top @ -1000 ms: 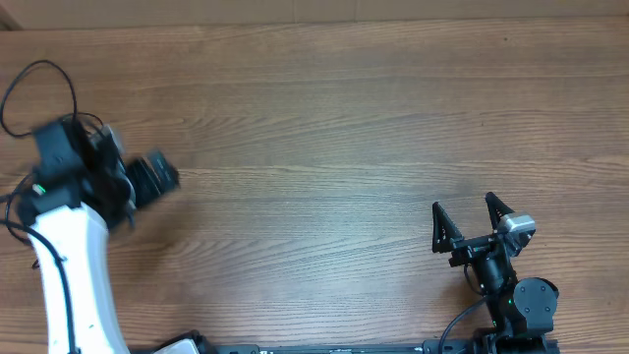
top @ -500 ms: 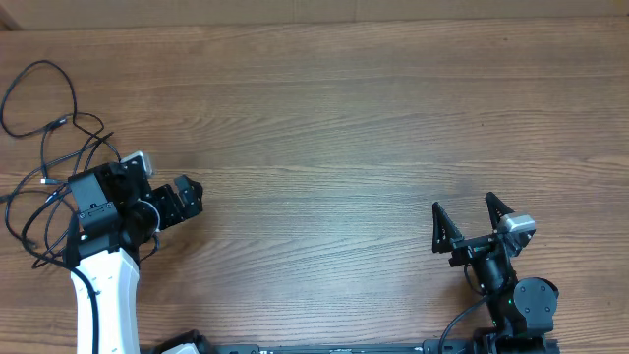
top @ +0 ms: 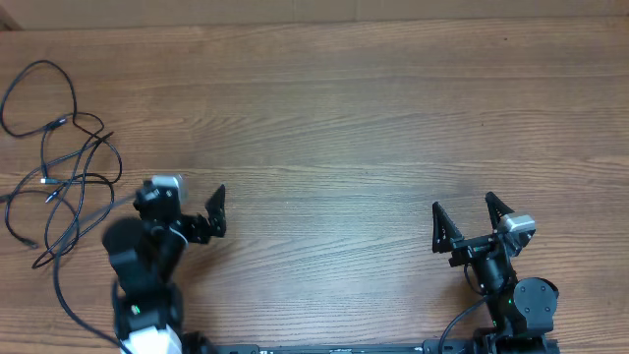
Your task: Untangle cables
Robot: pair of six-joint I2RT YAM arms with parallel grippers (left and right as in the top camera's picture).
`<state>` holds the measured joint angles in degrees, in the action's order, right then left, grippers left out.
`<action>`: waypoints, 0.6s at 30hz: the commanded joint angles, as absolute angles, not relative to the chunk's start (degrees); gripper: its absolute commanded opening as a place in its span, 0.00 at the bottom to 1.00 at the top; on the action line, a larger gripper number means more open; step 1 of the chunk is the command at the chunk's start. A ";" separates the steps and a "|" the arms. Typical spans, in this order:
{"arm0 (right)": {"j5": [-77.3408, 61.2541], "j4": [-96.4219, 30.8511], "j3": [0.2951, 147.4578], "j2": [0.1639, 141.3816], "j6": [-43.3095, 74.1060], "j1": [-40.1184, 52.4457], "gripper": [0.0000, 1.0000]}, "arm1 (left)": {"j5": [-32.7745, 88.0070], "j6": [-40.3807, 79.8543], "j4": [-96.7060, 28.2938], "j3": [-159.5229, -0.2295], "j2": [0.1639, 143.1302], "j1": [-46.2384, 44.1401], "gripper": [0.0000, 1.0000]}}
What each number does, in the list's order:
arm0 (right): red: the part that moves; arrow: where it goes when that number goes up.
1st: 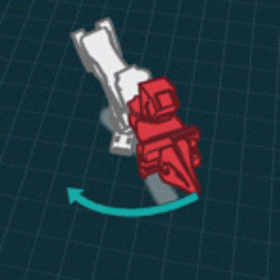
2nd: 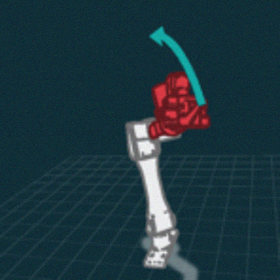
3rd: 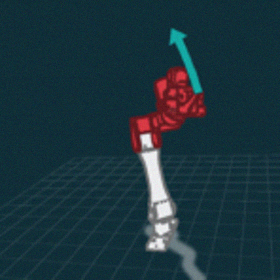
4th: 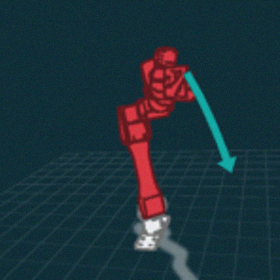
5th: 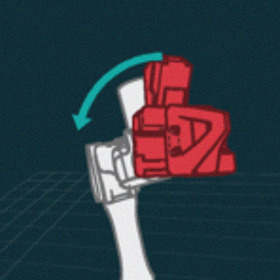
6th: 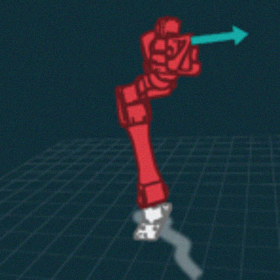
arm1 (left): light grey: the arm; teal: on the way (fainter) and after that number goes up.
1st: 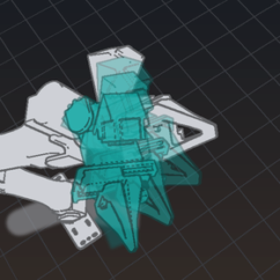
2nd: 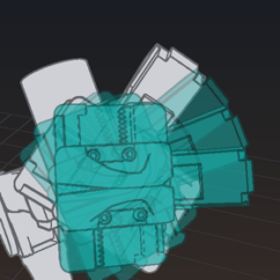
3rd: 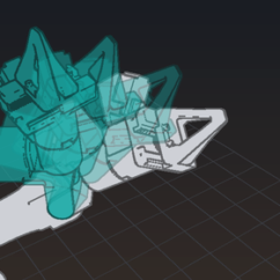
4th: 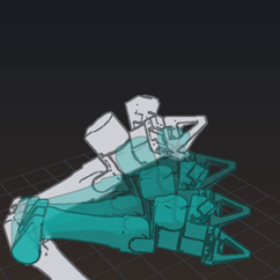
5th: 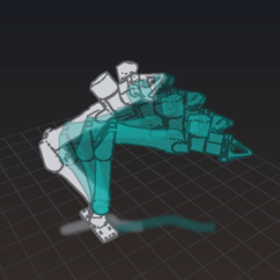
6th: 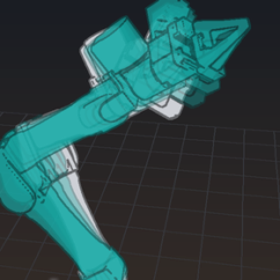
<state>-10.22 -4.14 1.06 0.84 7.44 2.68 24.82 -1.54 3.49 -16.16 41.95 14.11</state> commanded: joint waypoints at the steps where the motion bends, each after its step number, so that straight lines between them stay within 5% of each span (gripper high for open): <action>1: -9.93 -3.92 0.47 0.16 7.38 2.94 1.00 | 18.55 -2.63 8.97 -9.39 32.86 10.63 1.00; 7: -9.93 -3.92 0.47 0.16 7.38 2.94 1.00 | 10.04 -3.49 15.49 -0.12 17.19 6.02 0.99; 18: -9.93 -3.92 0.47 0.16 7.38 2.94 1.00 | 7.73 -10.04 -3.14 -0.36 0.19 5.65 0.99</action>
